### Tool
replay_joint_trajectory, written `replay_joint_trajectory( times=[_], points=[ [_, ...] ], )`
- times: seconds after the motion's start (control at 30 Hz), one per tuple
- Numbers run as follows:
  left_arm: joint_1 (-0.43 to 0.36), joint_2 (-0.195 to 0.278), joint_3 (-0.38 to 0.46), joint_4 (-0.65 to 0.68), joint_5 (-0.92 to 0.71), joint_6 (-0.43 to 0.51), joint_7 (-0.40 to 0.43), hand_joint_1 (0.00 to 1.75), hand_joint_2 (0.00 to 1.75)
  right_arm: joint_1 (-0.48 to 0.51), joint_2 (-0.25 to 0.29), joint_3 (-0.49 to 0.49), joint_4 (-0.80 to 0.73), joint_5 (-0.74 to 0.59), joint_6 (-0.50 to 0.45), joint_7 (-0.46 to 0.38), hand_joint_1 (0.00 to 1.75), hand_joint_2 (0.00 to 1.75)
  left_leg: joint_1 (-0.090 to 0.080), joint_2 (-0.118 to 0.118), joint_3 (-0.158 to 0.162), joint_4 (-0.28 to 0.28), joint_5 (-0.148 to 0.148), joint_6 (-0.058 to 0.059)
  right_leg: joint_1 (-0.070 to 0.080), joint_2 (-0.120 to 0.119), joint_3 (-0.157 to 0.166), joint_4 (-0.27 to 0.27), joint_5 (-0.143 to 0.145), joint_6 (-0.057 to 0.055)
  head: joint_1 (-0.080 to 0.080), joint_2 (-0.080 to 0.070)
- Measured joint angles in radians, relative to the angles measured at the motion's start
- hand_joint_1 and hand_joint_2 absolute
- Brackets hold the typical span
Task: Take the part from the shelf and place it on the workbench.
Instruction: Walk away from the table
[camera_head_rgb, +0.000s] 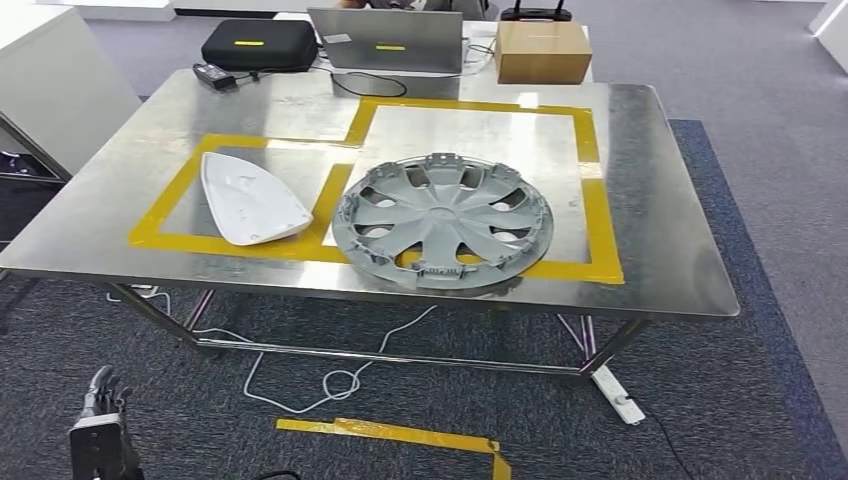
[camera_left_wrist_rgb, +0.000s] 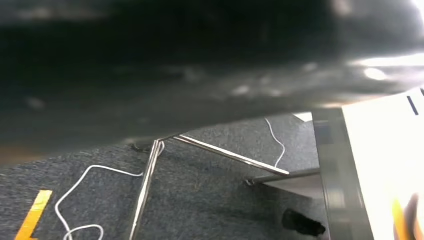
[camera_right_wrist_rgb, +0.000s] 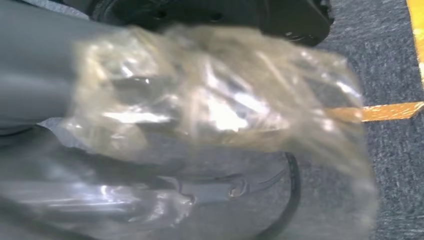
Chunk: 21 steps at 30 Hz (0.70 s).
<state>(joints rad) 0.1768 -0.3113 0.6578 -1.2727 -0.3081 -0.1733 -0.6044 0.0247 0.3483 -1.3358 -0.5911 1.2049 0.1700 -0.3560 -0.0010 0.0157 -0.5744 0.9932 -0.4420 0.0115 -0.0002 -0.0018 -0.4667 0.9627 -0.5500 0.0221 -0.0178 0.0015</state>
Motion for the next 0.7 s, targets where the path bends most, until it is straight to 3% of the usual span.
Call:
replay_joint_trajectory(
  times=[0.07,0.1,0.17,0.23,0.27,0.3,0.33,0.4,0.47,0.57,0.6,0.63,0.7],
  points=[
    [-0.006,0.004,0.003,0.015,-0.009,0.003,0.001,0.00,0.00,0.004,0.000,-0.001,-0.003,-0.004,0.010,0.000,0.00,0.00,0.003,-0.001,-0.003,0.002,0.002,-0.012,-0.001,-0.001,-0.007,0.001,0.011,-0.014,0.000,0.000],
    [-0.007,0.006,0.004,0.024,-0.013,0.005,0.003,0.00,0.00,0.005,0.001,-0.001,-0.005,-0.006,0.014,0.000,0.00,0.00,0.004,-0.003,-0.008,0.014,-0.011,-0.018,-0.002,-0.002,-0.011,0.000,0.018,-0.022,-0.002,0.000],
    [-0.013,0.013,0.009,0.047,-0.018,0.009,0.012,0.00,0.00,0.005,0.001,-0.002,-0.009,-0.010,0.020,0.001,0.00,0.00,0.007,-0.006,-0.038,0.096,-0.082,-0.029,-0.005,-0.004,-0.021,-0.002,0.032,-0.035,-0.006,0.000],
    [-0.024,0.019,0.016,0.085,-0.019,0.011,0.024,0.00,0.00,0.007,0.002,-0.002,-0.012,-0.013,0.026,0.005,0.00,0.00,0.010,-0.007,-0.079,0.225,-0.163,-0.037,-0.003,-0.005,-0.033,0.000,0.044,-0.038,-0.009,0.000],
    [-0.029,0.023,0.020,0.108,-0.019,0.011,0.027,0.00,0.00,0.007,0.001,-0.002,-0.013,-0.014,0.028,0.008,0.00,0.00,0.011,-0.007,-0.086,0.266,-0.180,-0.038,-0.002,-0.005,-0.040,0.002,0.050,-0.038,-0.008,0.000],
    [-0.034,0.027,0.024,0.133,-0.020,0.012,0.029,0.00,0.00,0.008,0.001,-0.002,-0.014,-0.015,0.029,0.010,0.00,0.00,0.011,-0.007,-0.075,0.268,-0.175,-0.038,-0.002,-0.004,-0.049,0.006,0.054,-0.037,-0.009,0.000],
    [-0.038,0.030,0.026,0.155,-0.022,0.013,0.029,0.00,0.00,0.008,0.001,-0.002,-0.015,-0.016,0.030,0.012,0.00,0.00,0.011,-0.007,-0.047,0.233,-0.154,-0.036,-0.001,-0.003,-0.056,0.010,0.058,-0.036,-0.009,0.000],
    [-0.048,0.038,0.029,0.191,-0.025,0.016,0.029,0.00,0.00,0.008,0.002,-0.002,-0.016,-0.018,0.033,0.014,0.00,0.00,0.011,-0.009,0.039,0.094,-0.101,-0.027,0.000,-0.001,-0.068,0.018,0.062,-0.031,-0.009,0.000],
    [-0.059,0.044,0.031,0.221,-0.026,0.019,0.029,0.00,0.00,0.008,0.002,-0.001,-0.018,-0.018,0.035,0.015,0.00,0.00,0.007,-0.013,0.086,0.002,-0.079,-0.016,0.002,-0.001,-0.078,0.026,0.067,-0.022,-0.008,0.000],
    [-0.068,0.049,0.037,0.260,-0.029,0.023,0.030,0.00,0.00,0.008,0.002,-0.001,-0.020,-0.019,0.037,0.016,0.00,0.00,0.003,-0.013,0.078,-0.013,-0.067,0.003,0.000,-0.001,-0.088,0.030,0.076,-0.003,-0.008,0.000],
    [-0.072,0.051,0.040,0.274,-0.032,0.025,0.032,0.00,0.00,0.009,0.002,-0.001,-0.021,-0.019,0.038,0.017,0.00,0.00,0.004,-0.012,0.074,-0.015,-0.060,0.011,-0.002,0.000,-0.095,0.039,0.064,0.004,-0.007,0.000],
    [-0.077,0.053,0.042,0.288,-0.037,0.029,0.033,0.00,0.00,0.010,0.002,-0.001,-0.021,-0.020,0.038,0.019,0.00,0.00,0.006,-0.010,0.067,-0.018,-0.051,0.019,-0.002,0.000,-0.107,0.063,0.038,0.009,-0.006,0.000],
    [-0.087,0.059,0.045,0.322,-0.048,0.038,0.034,0.00,0.00,0.011,0.002,-0.001,-0.023,-0.021,0.040,0.021,0.00,0.00,0.005,-0.007,0.048,-0.020,-0.035,0.028,-0.004,0.001,-0.149,0.171,-0.048,0.016,-0.003,0.000]
  ],
)
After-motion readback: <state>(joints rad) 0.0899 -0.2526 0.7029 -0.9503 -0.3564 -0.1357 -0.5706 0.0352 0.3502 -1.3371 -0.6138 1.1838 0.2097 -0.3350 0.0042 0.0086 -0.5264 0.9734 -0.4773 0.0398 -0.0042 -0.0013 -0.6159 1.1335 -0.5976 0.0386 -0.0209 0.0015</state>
